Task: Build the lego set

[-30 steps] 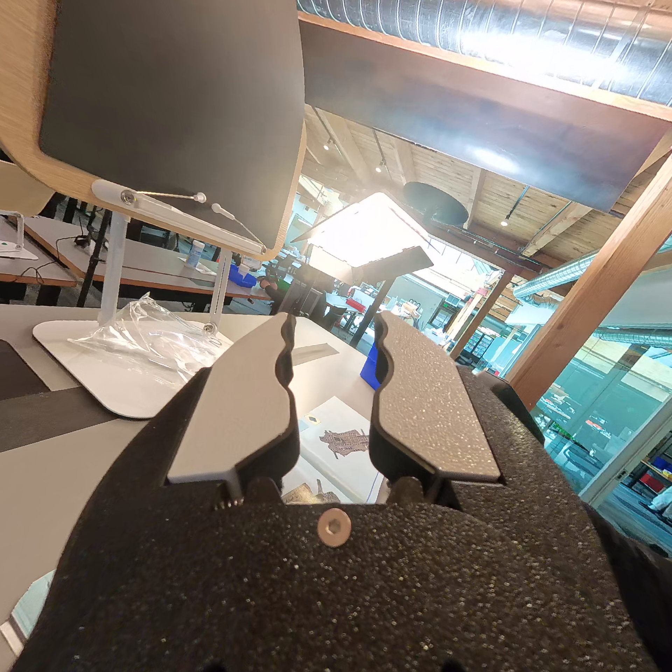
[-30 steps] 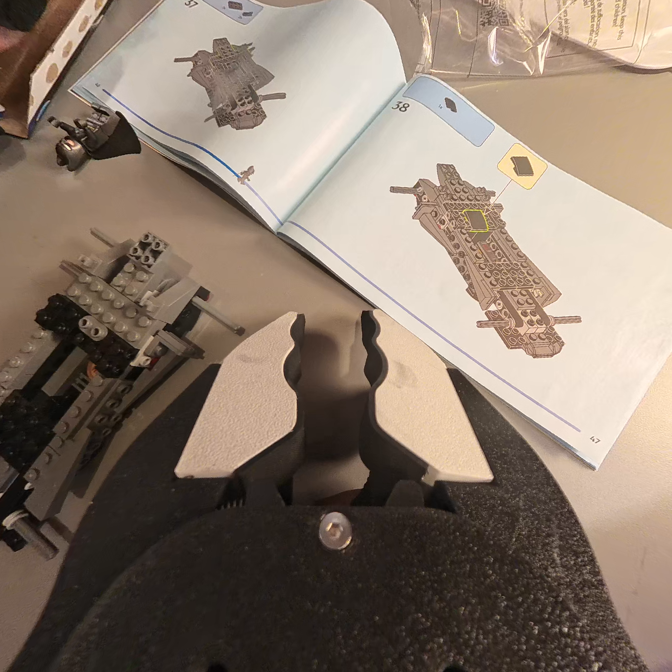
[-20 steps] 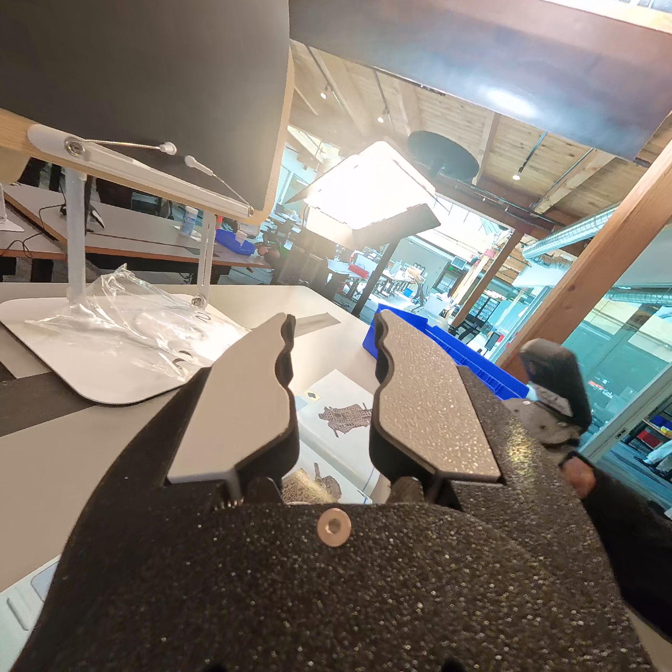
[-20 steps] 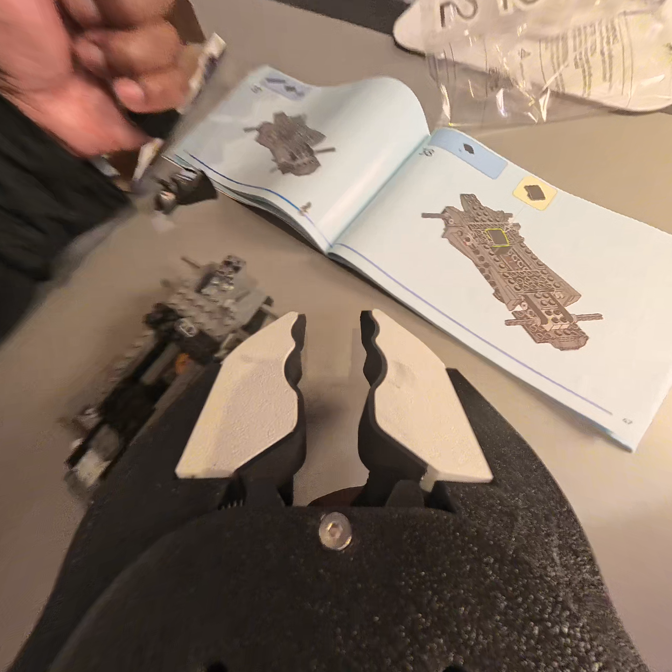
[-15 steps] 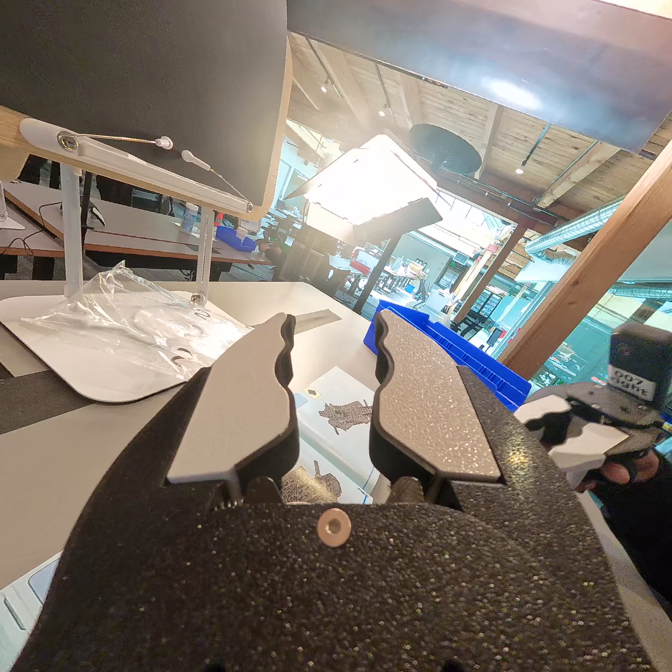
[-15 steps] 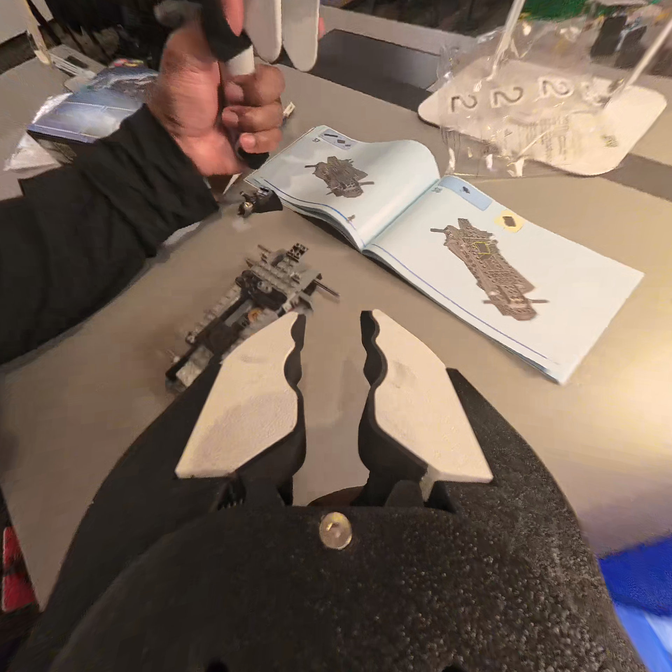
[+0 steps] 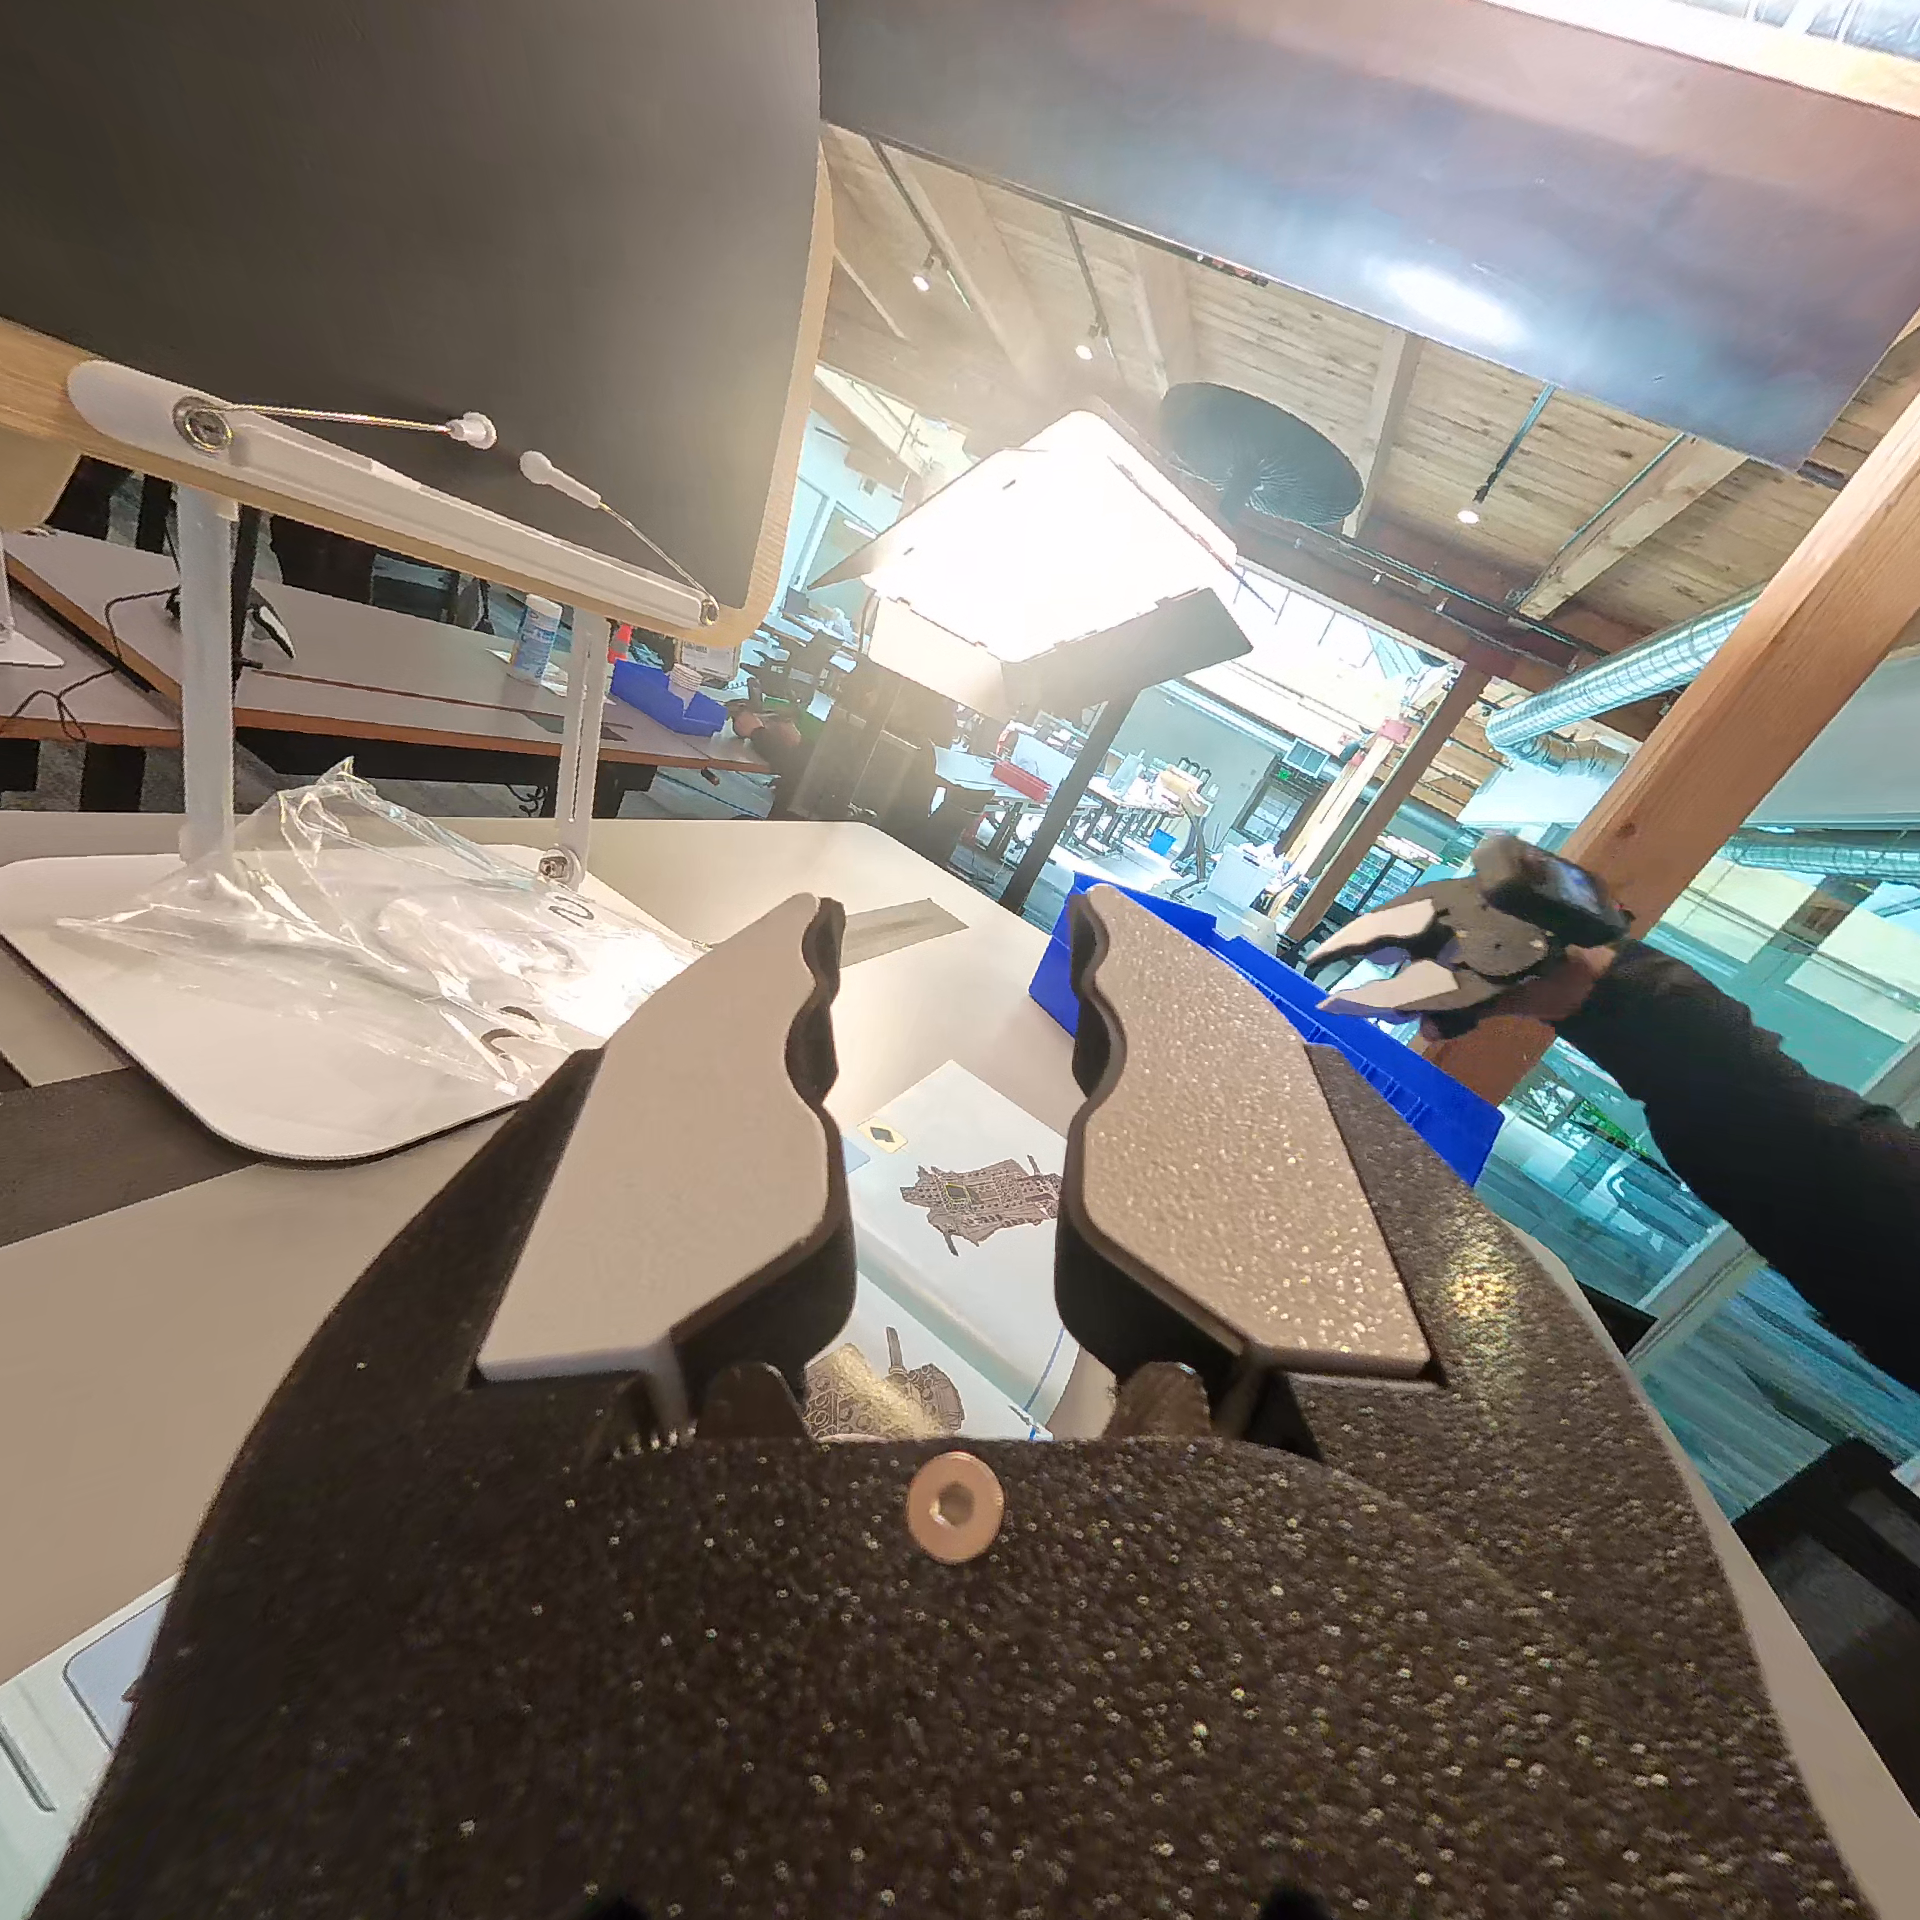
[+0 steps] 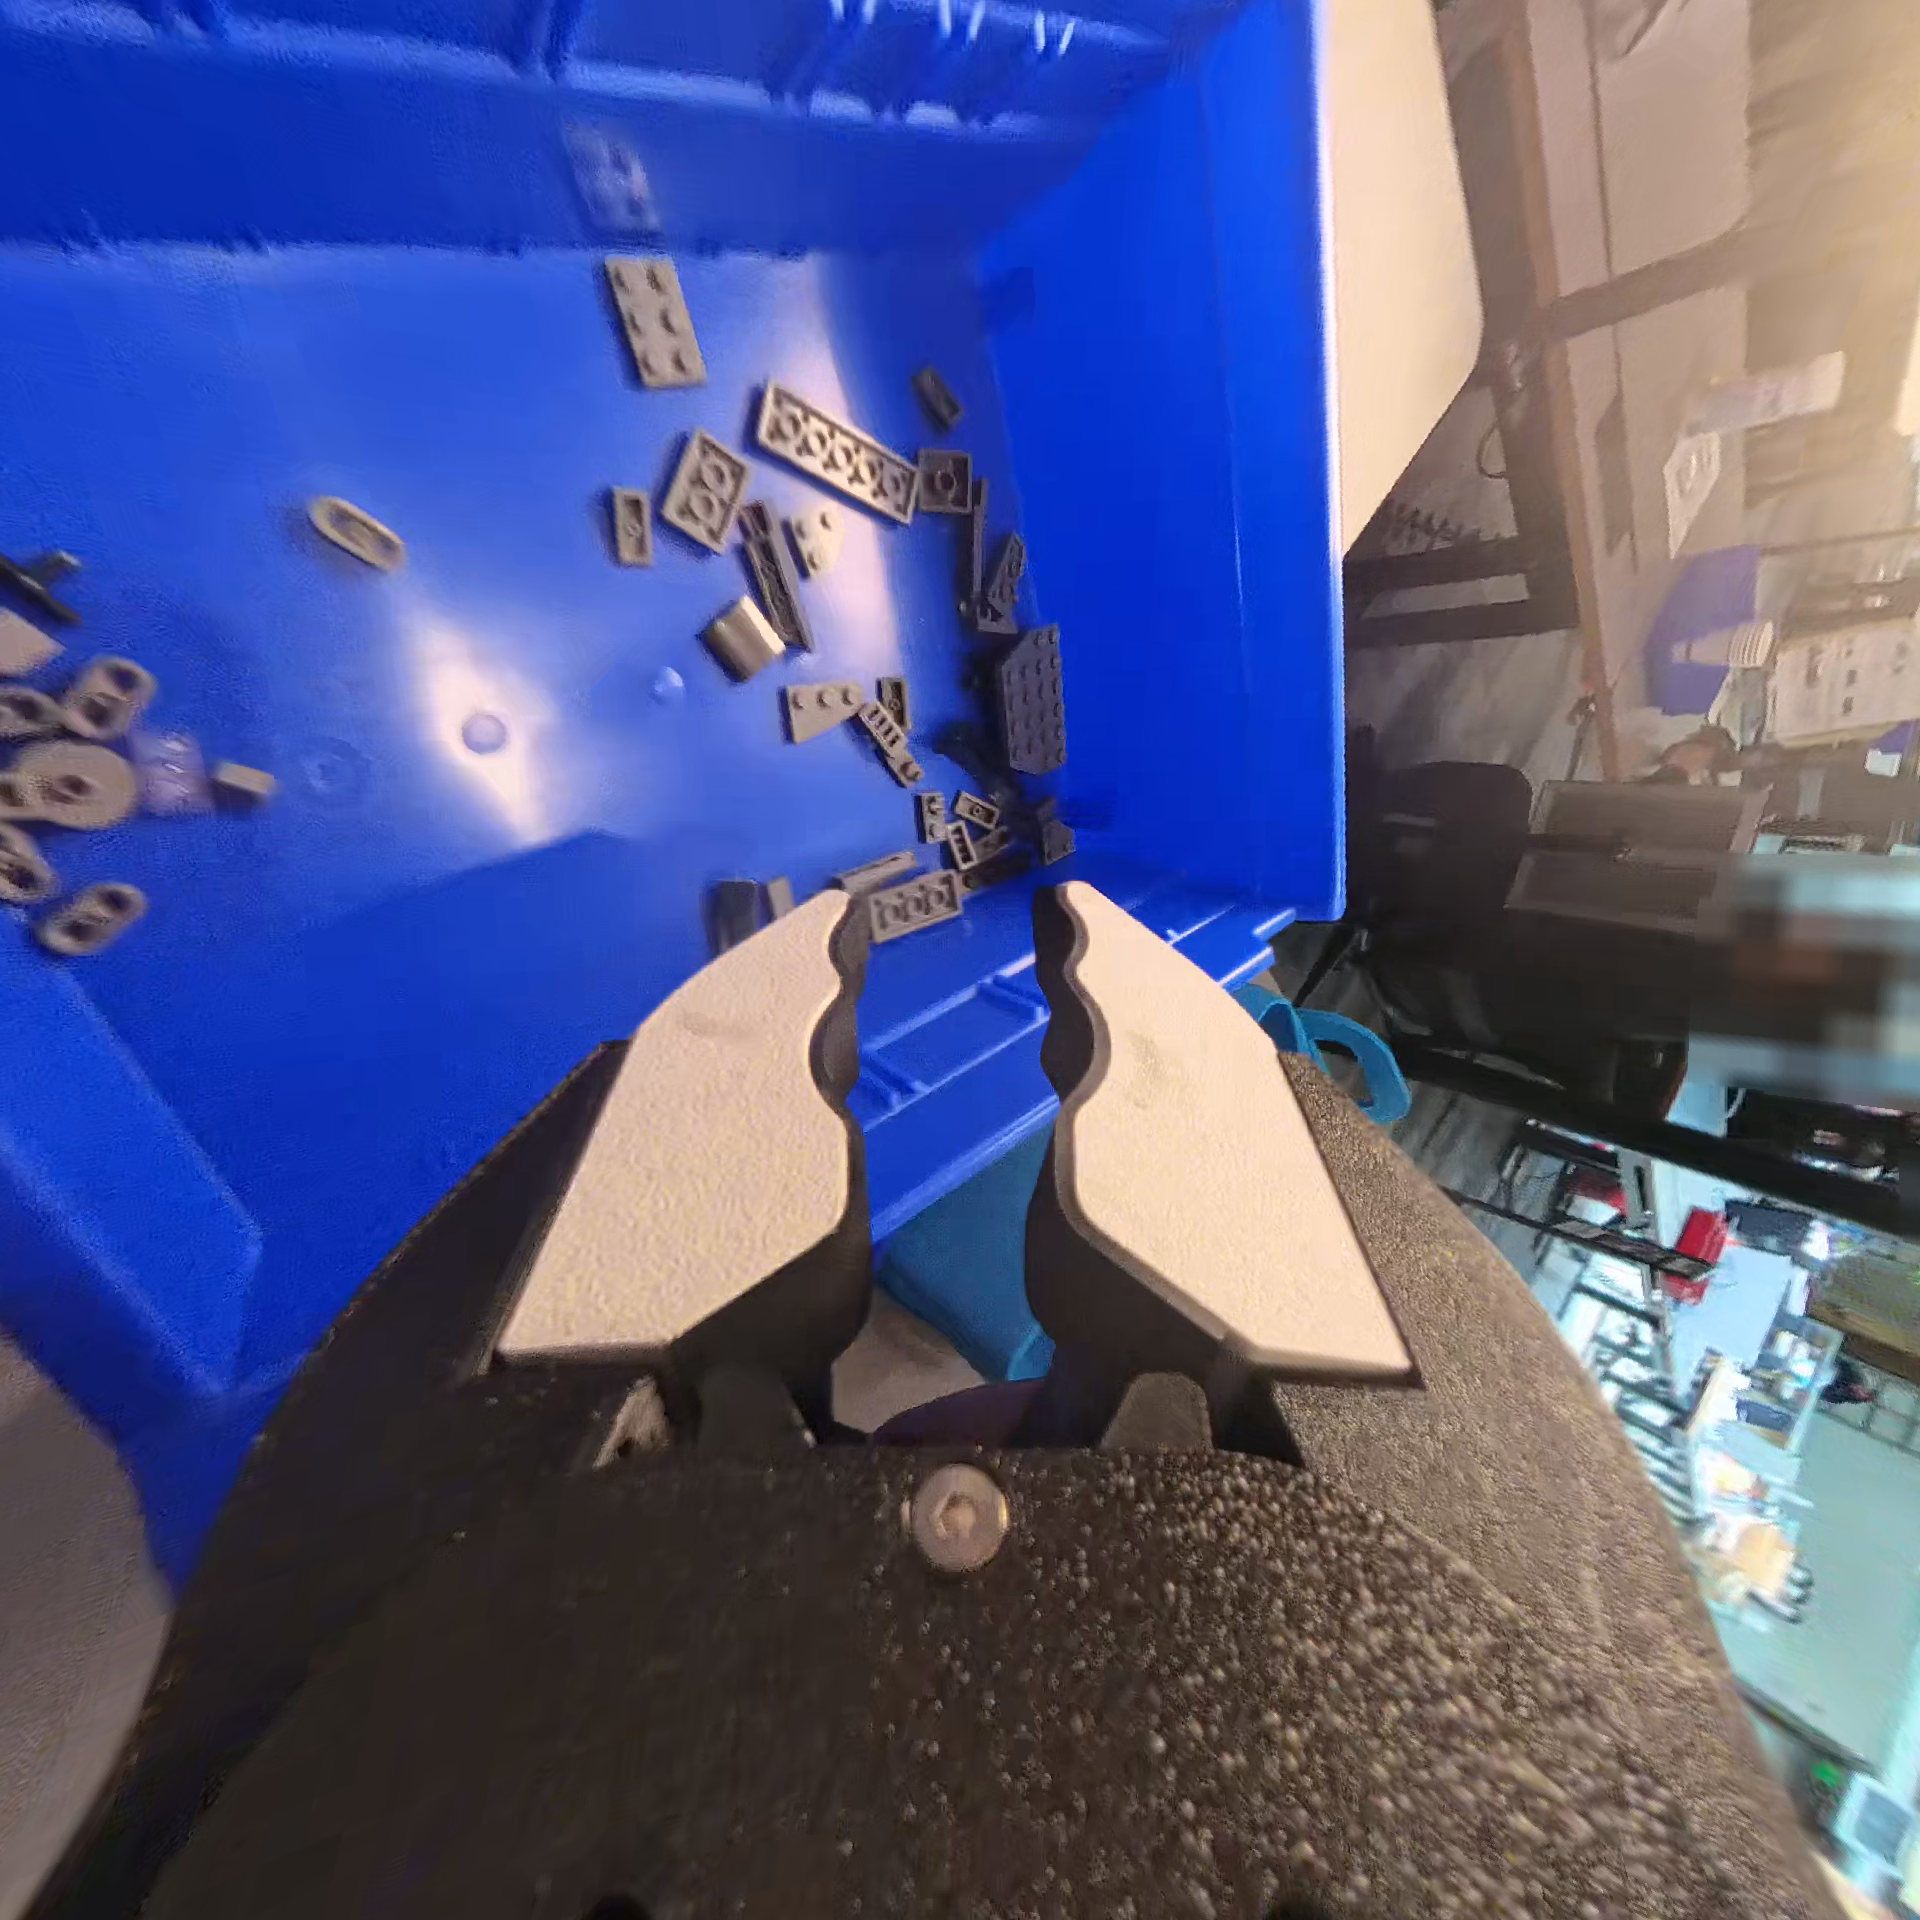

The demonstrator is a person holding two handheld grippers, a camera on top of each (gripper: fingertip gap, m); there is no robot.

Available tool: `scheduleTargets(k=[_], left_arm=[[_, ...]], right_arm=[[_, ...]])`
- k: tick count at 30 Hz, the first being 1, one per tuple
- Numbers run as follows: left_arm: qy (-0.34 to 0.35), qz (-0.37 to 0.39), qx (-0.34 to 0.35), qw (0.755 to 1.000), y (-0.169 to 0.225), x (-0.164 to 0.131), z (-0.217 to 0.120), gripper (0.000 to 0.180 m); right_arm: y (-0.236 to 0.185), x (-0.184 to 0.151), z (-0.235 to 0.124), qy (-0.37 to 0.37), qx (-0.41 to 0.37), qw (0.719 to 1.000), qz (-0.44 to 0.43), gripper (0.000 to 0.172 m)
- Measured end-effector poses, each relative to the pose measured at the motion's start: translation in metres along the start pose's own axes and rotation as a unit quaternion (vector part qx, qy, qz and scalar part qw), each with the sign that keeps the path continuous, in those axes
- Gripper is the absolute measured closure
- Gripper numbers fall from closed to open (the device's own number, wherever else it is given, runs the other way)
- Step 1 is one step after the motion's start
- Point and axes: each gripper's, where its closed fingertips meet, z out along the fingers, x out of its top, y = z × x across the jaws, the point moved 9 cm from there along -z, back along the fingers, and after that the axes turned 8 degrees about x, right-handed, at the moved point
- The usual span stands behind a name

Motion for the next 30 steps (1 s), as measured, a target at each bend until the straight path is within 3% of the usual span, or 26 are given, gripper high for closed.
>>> scheduleTargets(k=[8,16,25,27,30], left_arm=[[-0.001,0.0,-0.001,1.0,0.002,-0.001,0.0,0.137],[-0.002,0.001,-0.007,1.0,0.005,-0.002,0.003,0.137],[0.01,-0.008,-0.028,1.0,0.01,-0.001,0.005,0.137],[0.015,-0.012,-0.032,0.999,0.011,-0.001,0.004,0.137],[0.018,-0.012,-0.034,0.999,0.011,0.0,0.003,0.137]], right_arm=[[0.038,0.006,0.059,-0.152,0.057,0.985,-0.065,0.146],[0.042,0.012,0.113,-0.336,0.071,0.929,-0.136,0.152],[0.042,0.009,0.145,-0.439,0.127,0.881,-0.12,0.153],[0.042,0.005,0.152,-0.453,0.144,0.873,-0.107,0.168],[0.045,0.004,0.153,-0.458,0.159,0.868,-0.107,0.17]])
